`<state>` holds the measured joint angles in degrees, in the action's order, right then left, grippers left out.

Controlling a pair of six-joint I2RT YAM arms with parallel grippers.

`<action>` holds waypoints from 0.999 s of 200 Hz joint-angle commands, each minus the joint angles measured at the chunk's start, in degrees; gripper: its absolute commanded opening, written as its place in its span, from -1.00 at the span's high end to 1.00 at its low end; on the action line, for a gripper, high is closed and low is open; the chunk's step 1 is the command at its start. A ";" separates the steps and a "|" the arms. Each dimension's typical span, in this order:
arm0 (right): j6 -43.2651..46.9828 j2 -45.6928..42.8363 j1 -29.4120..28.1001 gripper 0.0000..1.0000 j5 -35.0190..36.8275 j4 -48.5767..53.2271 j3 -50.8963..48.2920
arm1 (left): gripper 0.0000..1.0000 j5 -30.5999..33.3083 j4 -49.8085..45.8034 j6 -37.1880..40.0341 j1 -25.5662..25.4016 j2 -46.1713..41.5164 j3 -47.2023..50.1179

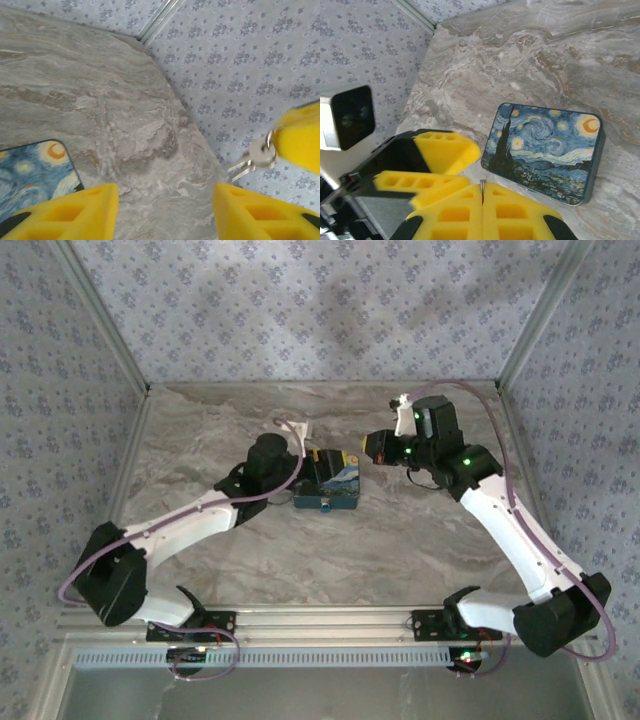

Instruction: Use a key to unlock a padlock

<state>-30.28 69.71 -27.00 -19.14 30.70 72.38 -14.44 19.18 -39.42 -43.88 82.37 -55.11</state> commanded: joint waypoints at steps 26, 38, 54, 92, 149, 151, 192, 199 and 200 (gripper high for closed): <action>-2.74 -1.69 -1.09 1.00 -1.17 -0.26 1.17 | 0.06 -6.37 9.92 1.21 -0.51 1.46 -2.29; -2.86 -1.60 -1.00 1.00 -1.34 -0.29 1.14 | 0.06 -7.95 11.70 1.54 -0.59 1.54 -1.79; -3.73 -1.64 -0.90 1.00 -2.47 -0.78 0.98 | -0.03 -9.86 14.17 1.58 -0.66 1.54 -0.87; -4.17 -1.60 0.27 1.00 -6.03 -1.01 0.92 | -0.16 -13.81 21.15 -0.13 -0.89 2.20 1.18; -6.81 -2.38 2.95 1.00 -8.02 -2.04 -0.21 | -0.26 -13.50 27.99 -0.77 -1.00 1.28 4.92; -6.87 -2.39 3.11 1.00 -8.02 -2.04 -0.26 | -0.25 -13.53 27.90 -0.75 -1.03 1.28 4.99; -8.39 -2.35 3.90 1.00 -9.97 -4.62 -0.40 | -0.28 -13.96 26.32 0.63 -1.08 0.34 4.51; -8.60 -2.30 3.89 1.00 -10.24 -4.76 -0.40 | -0.30 -14.06 26.05 0.90 -1.05 0.35 4.26; -8.62 -2.30 3.89 1.00 -10.27 -4.76 -0.40 | -0.30 -14.14 26.02 0.95 -1.04 0.39 4.20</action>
<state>-36.93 68.14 -23.20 -26.59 28.01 72.14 -26.65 42.89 -39.97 -44.75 84.77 -50.15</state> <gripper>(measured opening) 0.064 0.641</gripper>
